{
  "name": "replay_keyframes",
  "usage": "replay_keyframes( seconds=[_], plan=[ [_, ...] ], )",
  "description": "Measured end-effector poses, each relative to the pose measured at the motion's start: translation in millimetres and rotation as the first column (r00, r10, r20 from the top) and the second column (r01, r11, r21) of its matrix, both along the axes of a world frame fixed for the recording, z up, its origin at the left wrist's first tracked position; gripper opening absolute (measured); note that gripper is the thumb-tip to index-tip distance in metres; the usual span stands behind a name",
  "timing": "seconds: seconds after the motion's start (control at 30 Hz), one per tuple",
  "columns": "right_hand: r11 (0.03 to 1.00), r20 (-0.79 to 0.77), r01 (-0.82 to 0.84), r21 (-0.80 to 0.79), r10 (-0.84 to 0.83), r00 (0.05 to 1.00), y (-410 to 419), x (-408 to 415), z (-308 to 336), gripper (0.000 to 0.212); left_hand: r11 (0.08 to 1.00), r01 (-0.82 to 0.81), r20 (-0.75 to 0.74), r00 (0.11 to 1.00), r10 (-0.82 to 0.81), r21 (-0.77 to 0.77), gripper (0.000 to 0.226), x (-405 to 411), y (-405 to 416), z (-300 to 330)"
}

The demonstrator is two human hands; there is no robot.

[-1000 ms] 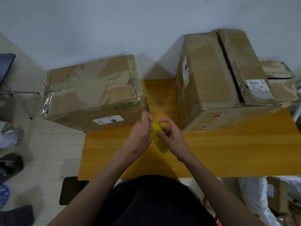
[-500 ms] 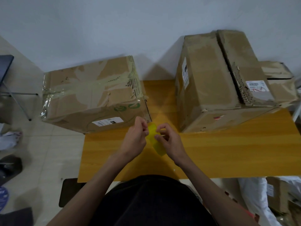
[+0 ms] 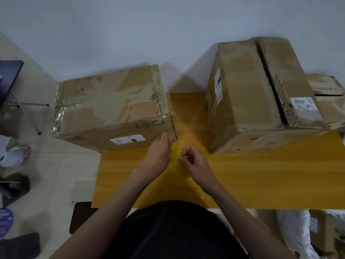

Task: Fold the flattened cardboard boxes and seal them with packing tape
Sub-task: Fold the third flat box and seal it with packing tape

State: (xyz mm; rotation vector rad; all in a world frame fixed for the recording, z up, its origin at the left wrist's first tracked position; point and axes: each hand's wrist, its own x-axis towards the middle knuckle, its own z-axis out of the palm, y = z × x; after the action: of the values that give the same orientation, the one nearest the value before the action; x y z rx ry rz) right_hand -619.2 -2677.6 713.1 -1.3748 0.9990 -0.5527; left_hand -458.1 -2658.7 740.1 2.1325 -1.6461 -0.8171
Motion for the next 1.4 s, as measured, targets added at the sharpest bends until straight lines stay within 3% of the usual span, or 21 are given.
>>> replay_keyframes(
  seconds=[0.23,0.47,0.63,0.7,0.77,0.87,0.93,1.0,1.1,1.23,1.4],
  plan=[
    [0.985,-0.220,-0.165,-0.044,0.151,0.964,-15,18,-50,0.029,1.000,-0.004,0.156,0.988,0.002,0.010,0.027,20,1,0],
    [0.826,-0.543,-0.526,-0.201,0.353,0.762,-3,27,-123,0.027,0.995,0.002,0.161,0.987,0.015,-0.102,0.013,39,7,9],
    [0.807,-0.648,-0.589,-0.042,0.427,0.631,7,18,-148,0.036,0.971,-0.021,0.133,0.990,0.053,-0.236,0.009,48,3,18],
    [0.819,-0.617,-0.572,0.049,0.475,0.627,0,17,-146,0.029,0.951,-0.033,0.128,0.989,0.075,-0.307,0.011,53,-7,22],
    [0.876,-0.556,-0.483,0.010,0.406,0.725,-14,22,-133,0.012,0.925,-0.032,0.144,0.985,0.093,-0.379,0.018,59,-21,26],
    [0.981,-0.391,-0.086,-0.173,0.012,0.920,-49,38,-89,0.003,0.892,0.012,0.145,0.988,0.060,-0.452,0.027,65,-46,28],
    [0.958,-0.187,0.206,-0.201,-0.244,0.951,-78,48,-51,0.009,0.897,0.027,0.150,0.988,0.044,-0.441,0.032,64,-61,26],
    [0.928,-0.038,0.345,-0.141,-0.353,0.935,-104,57,-16,0.015,0.904,0.031,0.166,0.985,0.044,-0.426,0.036,63,-71,21],
    [0.945,0.035,0.325,0.042,-0.327,0.944,-129,68,15,0.016,0.896,0.052,0.161,0.987,0.022,-0.441,0.033,60,-77,12],
    [0.965,-0.047,0.166,0.204,-0.160,0.986,-137,73,18,0.025,0.889,0.128,0.165,0.984,-0.061,-0.439,0.029,54,-73,-4],
    [0.894,0.029,0.175,0.413,-0.205,0.978,-132,57,3,0.020,0.872,0.151,0.181,0.981,-0.073,-0.465,0.026,44,-68,-25]
  ],
)
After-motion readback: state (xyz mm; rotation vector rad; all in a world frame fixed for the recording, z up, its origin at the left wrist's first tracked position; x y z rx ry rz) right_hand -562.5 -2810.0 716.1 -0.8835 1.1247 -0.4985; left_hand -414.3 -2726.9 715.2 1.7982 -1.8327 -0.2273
